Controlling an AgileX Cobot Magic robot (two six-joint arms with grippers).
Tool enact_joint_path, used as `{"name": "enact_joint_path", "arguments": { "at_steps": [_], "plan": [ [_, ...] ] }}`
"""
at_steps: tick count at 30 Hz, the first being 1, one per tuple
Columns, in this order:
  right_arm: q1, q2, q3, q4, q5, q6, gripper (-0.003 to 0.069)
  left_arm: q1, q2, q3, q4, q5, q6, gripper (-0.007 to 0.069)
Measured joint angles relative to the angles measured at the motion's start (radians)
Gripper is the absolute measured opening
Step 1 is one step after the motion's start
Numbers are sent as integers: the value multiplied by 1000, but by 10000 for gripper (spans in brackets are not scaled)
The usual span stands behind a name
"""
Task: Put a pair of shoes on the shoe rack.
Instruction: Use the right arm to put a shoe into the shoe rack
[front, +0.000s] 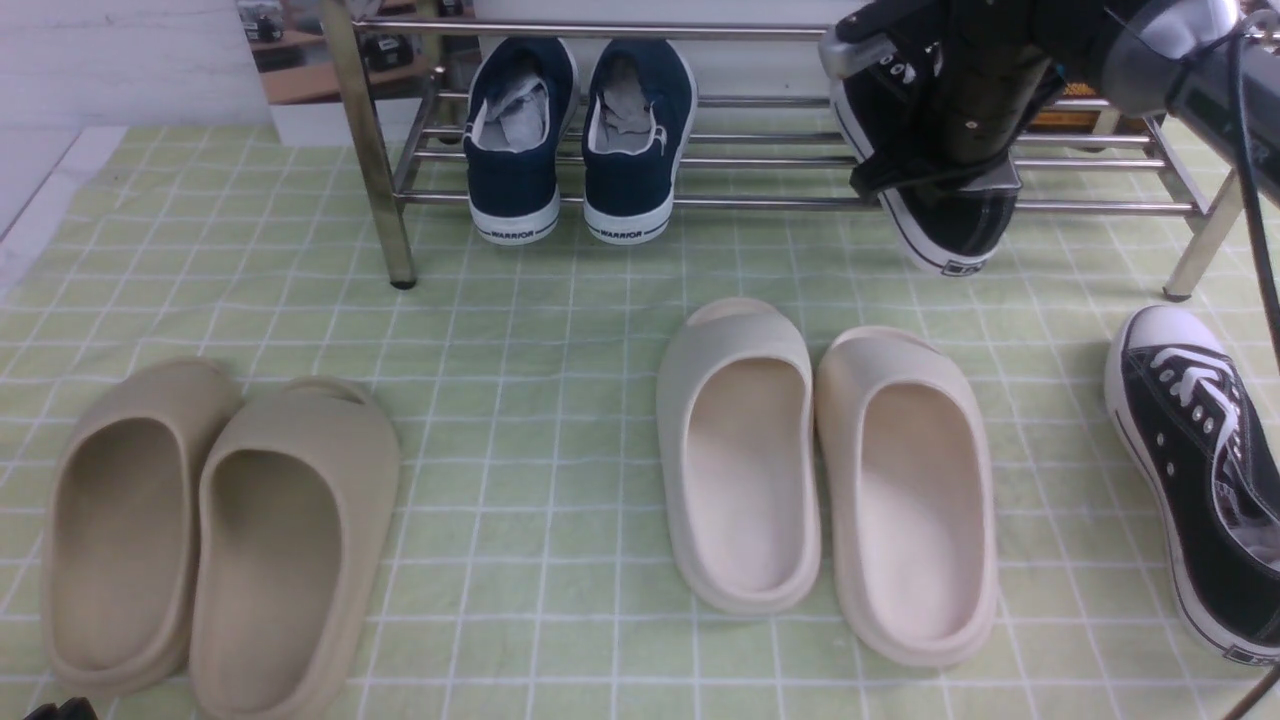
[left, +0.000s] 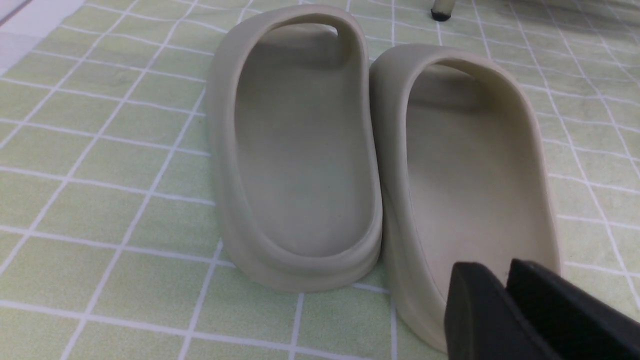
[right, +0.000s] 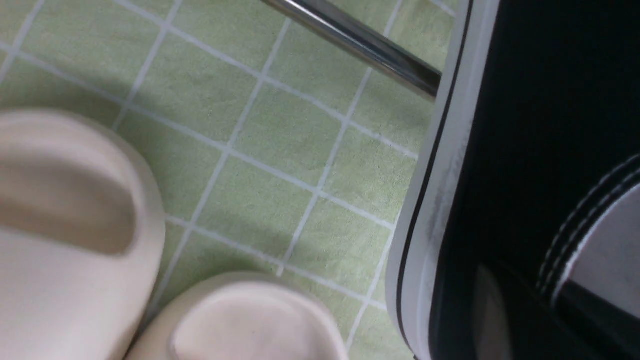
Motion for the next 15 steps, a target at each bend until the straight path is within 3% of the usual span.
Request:
{"name": "enact_joint_path", "arguments": {
  "at_steps": [9, 11, 15],
  "plan": [
    [-2, 6, 0, 3, -29, -41, 43, 0, 0, 0, 0, 0, 0, 113],
    [-2, 6, 0, 3, -39, -45, 72, 0, 0, 0, 0, 0, 0, 113],
    [-2, -10, -10, -1, -48, -46, 202, 0, 0, 0, 0, 0, 0, 117]
  ]
}}
